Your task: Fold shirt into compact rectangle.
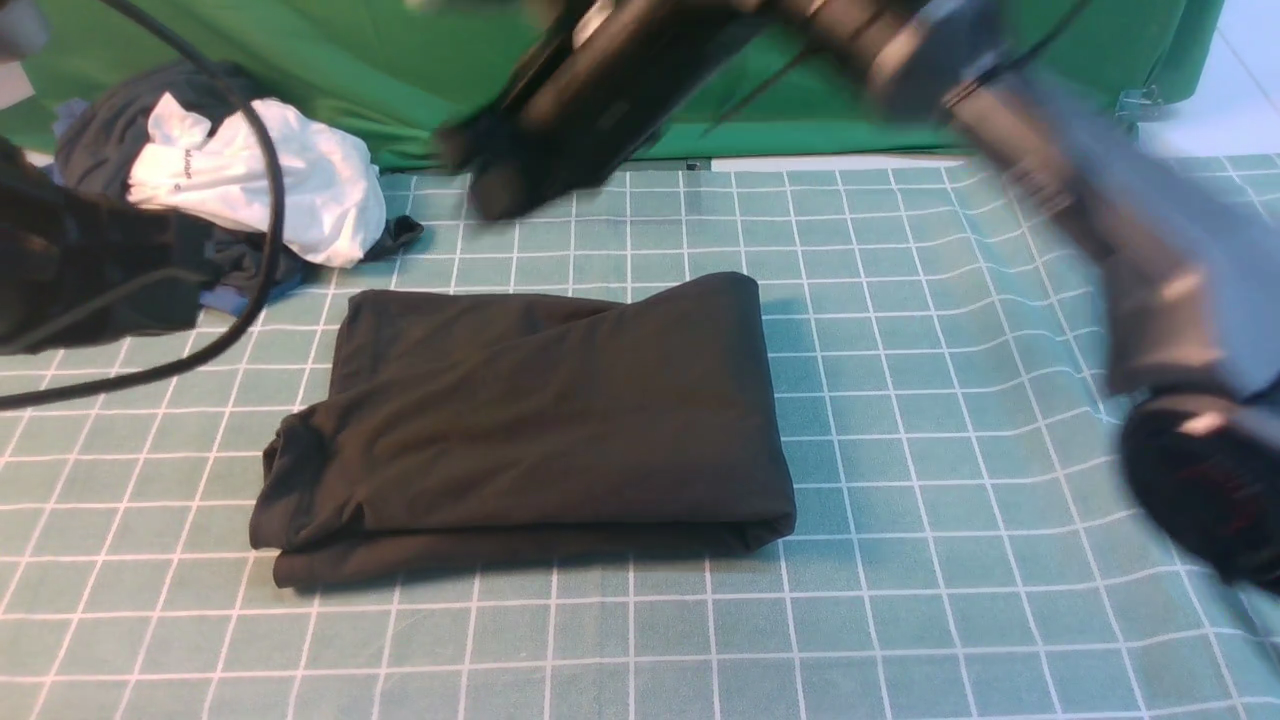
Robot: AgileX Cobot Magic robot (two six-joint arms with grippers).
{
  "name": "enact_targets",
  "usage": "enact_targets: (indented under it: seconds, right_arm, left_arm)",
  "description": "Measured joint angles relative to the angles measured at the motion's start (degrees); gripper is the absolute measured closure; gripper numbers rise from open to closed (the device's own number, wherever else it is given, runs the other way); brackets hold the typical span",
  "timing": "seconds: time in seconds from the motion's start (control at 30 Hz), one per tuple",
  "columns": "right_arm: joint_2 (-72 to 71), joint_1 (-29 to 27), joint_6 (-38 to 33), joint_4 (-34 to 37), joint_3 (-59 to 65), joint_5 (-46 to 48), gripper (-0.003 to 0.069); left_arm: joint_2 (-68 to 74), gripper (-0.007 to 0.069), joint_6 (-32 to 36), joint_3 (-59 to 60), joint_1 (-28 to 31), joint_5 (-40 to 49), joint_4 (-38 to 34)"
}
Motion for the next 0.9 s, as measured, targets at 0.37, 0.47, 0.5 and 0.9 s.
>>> enact_targets:
  seconds: [0.37, 0.47, 0.5, 0.9]
  right_arm:
    - [-25.9, -5.6, -7.5, -11.5, 33.3, 0.6, 0.0634]
    - [-31.0, -6.0, -9.2, -12.0, 43.6, -0.7, 0.0634]
    - [-31.9, -6.0, -9.3, -12.0, 46.7, -2.1, 0.0634]
    - [-34.3, -6.5, -10.2, -10.5, 61.2, -10.2, 0.0635]
  left_arm:
    - [13.8, 0.0618, 2.6, 0.0, -2.4, -2.4, -6.1]
    - [19.2, 0.0618, 2.3, 0.0, -4.2, -5.9, -3.6]
    - [21.1, 0.0618, 1.7, 0.0, -4.4, -7.1, -2.7]
    - [38.8, 0.0618, -4.9, 0.0, -4.5, -7.9, 4.6]
